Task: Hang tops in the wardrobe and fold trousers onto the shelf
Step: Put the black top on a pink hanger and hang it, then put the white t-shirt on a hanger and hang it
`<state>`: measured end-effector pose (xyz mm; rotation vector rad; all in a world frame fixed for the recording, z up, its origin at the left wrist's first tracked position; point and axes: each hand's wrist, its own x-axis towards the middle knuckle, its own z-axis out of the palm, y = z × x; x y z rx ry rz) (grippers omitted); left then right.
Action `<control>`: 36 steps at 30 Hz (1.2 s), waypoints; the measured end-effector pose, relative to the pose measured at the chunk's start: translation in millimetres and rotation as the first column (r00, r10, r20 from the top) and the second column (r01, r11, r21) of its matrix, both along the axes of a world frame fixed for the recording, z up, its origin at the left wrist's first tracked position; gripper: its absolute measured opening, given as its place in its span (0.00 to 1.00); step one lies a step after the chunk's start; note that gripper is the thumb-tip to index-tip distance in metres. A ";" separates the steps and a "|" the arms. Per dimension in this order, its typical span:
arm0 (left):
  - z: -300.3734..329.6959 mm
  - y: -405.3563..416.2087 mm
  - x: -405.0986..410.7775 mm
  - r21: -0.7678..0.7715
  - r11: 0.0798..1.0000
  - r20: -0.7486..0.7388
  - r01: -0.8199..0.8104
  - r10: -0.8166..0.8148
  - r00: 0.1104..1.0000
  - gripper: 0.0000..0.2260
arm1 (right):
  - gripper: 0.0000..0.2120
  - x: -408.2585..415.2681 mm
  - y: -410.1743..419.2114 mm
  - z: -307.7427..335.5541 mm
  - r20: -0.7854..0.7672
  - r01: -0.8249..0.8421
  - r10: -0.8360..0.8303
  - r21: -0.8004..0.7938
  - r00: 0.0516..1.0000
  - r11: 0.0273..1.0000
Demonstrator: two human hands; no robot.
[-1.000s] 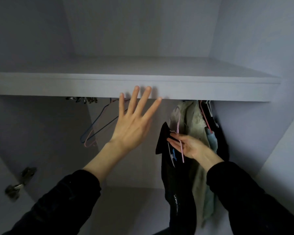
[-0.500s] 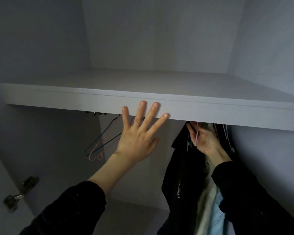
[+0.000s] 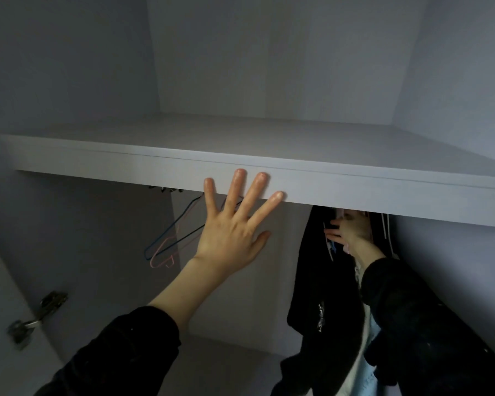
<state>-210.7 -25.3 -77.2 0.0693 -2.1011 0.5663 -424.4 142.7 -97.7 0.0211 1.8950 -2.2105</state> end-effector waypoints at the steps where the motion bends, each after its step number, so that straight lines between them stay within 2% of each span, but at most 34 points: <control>1: -0.6 -0.1 -0.4 0.003 1.000 0.011 -0.005 0.005 1.000 0.37 | 0.16 0.4 0.3 -2.3 -0.020 0.037 -0.036 0.038 0.999 0.999; 5: -0.1 3.3 5.0 0.022 0.999 0.050 -0.034 0.032 0.998 0.40 | 0.11 -5.1 10.6 -6.6 -0.113 0.180 -0.160 0.200 0.981 0.963; 8: 1.3 10.4 11.7 0.056 0.997 0.097 -0.062 0.056 0.994 0.43 | 0.12 9.6 19.6 -4.6 -0.280 0.302 -0.196 0.410 0.940 0.861; 9: 1.8 13.1 12.9 0.075 0.995 0.111 -0.070 0.062 0.992 0.44 | 0.15 18.9 21.7 -5.8 -0.357 0.332 -0.174 0.449 0.918 0.830; 12: 0.6 25.1 22.4 0.161 0.984 0.154 -0.074 0.049 0.987 0.43 | 0.26 52.5 21.1 -19.9 -0.584 0.361 0.029 0.540 0.811 0.760; 16: -24.5 35.4 53.0 0.271 0.960 0.229 -0.067 0.003 0.973 0.37 | 0.23 110.9 12.6 -49.5 -0.718 0.387 0.285 0.615 0.635 0.687; 17: -37.5 36.5 63.4 0.321 0.944 0.243 -0.073 -0.007 0.970 0.35 | 0.22 128.7 10.4 -53.7 -0.705 0.366 0.359 0.654 0.611 0.662; 19: -68.9 38.1 92.3 0.435 0.890 0.302 -0.138 0.000 0.953 0.31 | 0.21 173.2 5.6 -54.9 -0.555 0.197 0.561 0.796 0.614 0.572; 21: -96.2 39.6 127.2 0.549 0.807 0.356 -0.217 0.008 0.934 0.29 | 0.20 209.9 -3.4 -60.1 -0.346 0.045 0.732 0.916 0.586 0.398; 24: -138.4 32.7 200.2 0.660 0.630 0.498 -0.408 0.040 0.867 0.24 | 0.20 275.6 -29.5 -73.3 -0.181 -0.056 0.879 0.972 0.441 0.229; 27: -167.5 28.8 277.2 0.780 0.457 0.431 -0.428 0.105 0.896 0.20 | 0.19 335.8 -55.1 -96.6 -0.094 -0.125 0.943 0.982 0.320 0.140; 29: -176.2 31.0 323.1 0.828 0.361 0.398 -0.429 0.161 0.903 0.20 | 0.18 371.2 -66.1 -110.8 -0.077 -0.158 0.965 0.980 0.250 0.119; 31: -187.1 35.8 386.4 0.837 0.262 0.423 -0.481 0.250 0.871 0.19 | 0.17 426.7 -82.2 -124.8 -0.046 -0.213 0.990 0.974 0.136 0.074; 36: -209.9 59.3 528.5 0.830 0.106 0.474 -0.548 0.385 0.792 0.18 | 0.17 567.3 -99.9 -146.0 0.018 -0.310 0.996 0.950 -0.089 -0.045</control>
